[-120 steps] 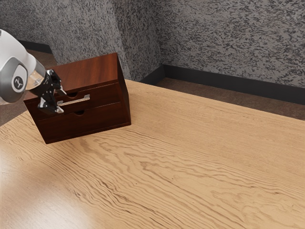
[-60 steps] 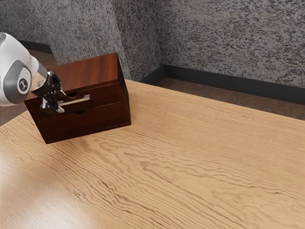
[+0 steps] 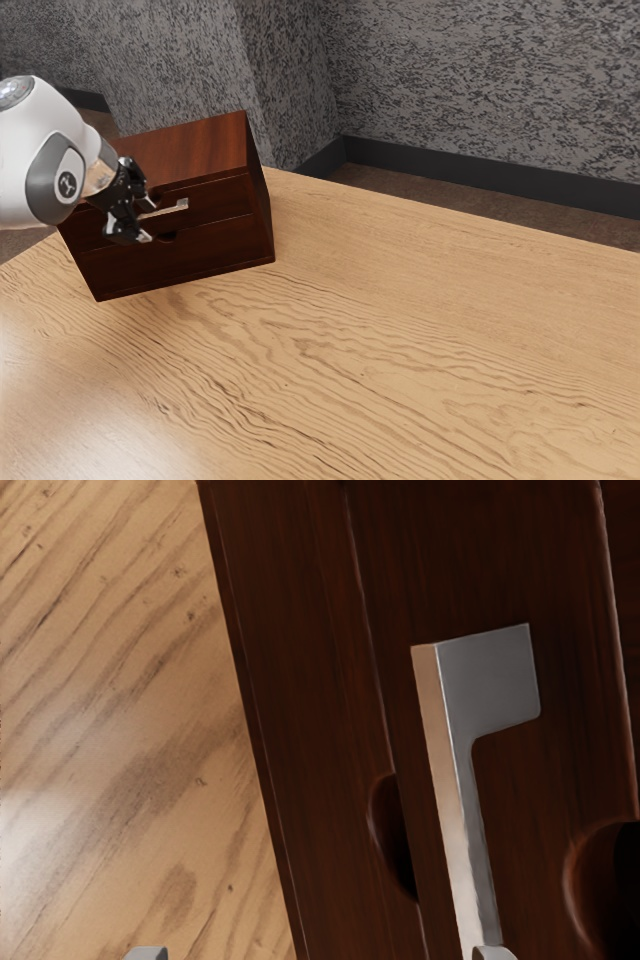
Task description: Pull the drawer handle with one arm to open the drawer
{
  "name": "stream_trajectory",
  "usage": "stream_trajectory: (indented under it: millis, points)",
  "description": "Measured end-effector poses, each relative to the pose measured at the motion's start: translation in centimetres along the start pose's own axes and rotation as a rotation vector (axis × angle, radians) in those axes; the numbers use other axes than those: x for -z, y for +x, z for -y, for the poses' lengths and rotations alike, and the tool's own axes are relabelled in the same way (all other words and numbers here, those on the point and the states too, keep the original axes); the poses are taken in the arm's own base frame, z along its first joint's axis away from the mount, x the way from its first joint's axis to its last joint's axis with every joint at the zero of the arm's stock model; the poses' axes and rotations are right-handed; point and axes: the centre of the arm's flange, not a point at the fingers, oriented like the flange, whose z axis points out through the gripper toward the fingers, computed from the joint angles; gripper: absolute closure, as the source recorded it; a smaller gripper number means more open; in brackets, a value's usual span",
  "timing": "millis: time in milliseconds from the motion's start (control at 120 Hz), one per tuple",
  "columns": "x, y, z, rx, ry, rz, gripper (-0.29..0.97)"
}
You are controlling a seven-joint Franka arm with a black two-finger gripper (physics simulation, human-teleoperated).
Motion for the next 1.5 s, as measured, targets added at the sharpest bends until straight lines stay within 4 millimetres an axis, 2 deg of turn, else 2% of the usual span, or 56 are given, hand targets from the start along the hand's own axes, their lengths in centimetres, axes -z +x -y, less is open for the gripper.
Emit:
stream_trajectory:
  millis: [142,442,617,1233,1500]
  points:
    - [-0.5,0.8,0.0,0.012,0.001,-0.011,0.33]
    - [0.0,0.2,-0.5,0.005,-0.018,-0.007,0.35]
    - [-1.1,1.4,-0.7,0.022,-0.007,-0.028,0.35]
    - [-2.3,0.5,-2.0,0.012,-0.009,-0.051,0.37]
    - [-3.1,0.2,-1.7,0.019,0.003,-0.043,0.38]
